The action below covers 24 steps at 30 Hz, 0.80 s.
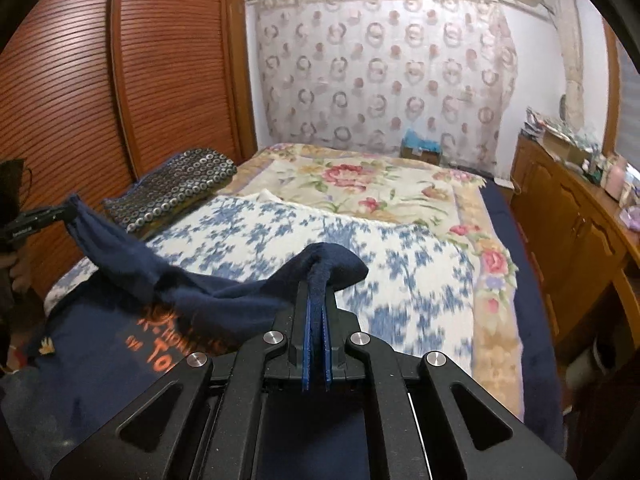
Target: Fold small clothes
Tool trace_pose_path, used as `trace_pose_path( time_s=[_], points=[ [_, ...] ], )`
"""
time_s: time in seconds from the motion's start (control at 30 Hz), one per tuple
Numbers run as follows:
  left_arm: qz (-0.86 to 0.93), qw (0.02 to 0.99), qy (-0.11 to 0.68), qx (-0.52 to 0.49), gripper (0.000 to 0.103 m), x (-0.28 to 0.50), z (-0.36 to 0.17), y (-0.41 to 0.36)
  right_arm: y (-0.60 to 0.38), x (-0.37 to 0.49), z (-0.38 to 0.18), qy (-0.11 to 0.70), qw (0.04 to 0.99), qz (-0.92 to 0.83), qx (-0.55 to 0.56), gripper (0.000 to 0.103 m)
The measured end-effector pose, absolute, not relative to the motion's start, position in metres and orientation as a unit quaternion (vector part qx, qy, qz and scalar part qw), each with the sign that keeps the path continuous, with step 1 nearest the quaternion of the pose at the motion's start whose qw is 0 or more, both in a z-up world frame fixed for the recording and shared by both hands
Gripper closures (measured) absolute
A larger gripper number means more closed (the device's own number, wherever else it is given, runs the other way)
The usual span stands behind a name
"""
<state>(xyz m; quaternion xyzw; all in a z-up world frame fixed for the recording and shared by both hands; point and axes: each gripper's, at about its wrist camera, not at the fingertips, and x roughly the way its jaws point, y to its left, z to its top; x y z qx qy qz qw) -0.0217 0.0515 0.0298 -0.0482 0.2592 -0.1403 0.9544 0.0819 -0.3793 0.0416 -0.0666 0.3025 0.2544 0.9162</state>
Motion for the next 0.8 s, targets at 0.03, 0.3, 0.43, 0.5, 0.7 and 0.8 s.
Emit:
trace_pose_path(
  time_s=[0.03,0.3,0.43,0.5,0.7,0.8],
  points=[
    [-0.137,0.955,0.259,-0.046,0.099,-0.029,0.028,0.052,-0.381,0.074,0.041,0.303,0.916,0.253,-0.068,0.101],
    [-0.121,0.951,0.278,-0.062,0.099,-0.068,0.022,0.064,-0.403,0.026,0.032,0.334,0.910,0.240,-0.058,0.101],
    [-0.116,0.940,0.316,-0.054,0.090,-0.066,0.007,0.066,-0.410,0.015,0.008,0.371,0.897,0.233,-0.053,0.101],
    [-0.112,0.937,0.328,-0.043,0.083,-0.065,0.000,0.065,-0.412,0.013,-0.004,0.386,0.892,0.232,-0.049,0.101],
    [-0.105,0.936,0.335,-0.029,0.053,-0.061,-0.005,0.067,-0.419,0.010,-0.017,0.392,0.894,0.213,-0.051,0.087],
    [-0.107,0.934,0.340,-0.023,0.049,-0.050,-0.007,0.068,-0.422,0.015,-0.011,0.382,0.900,0.204,-0.051,0.077]
  ],
)
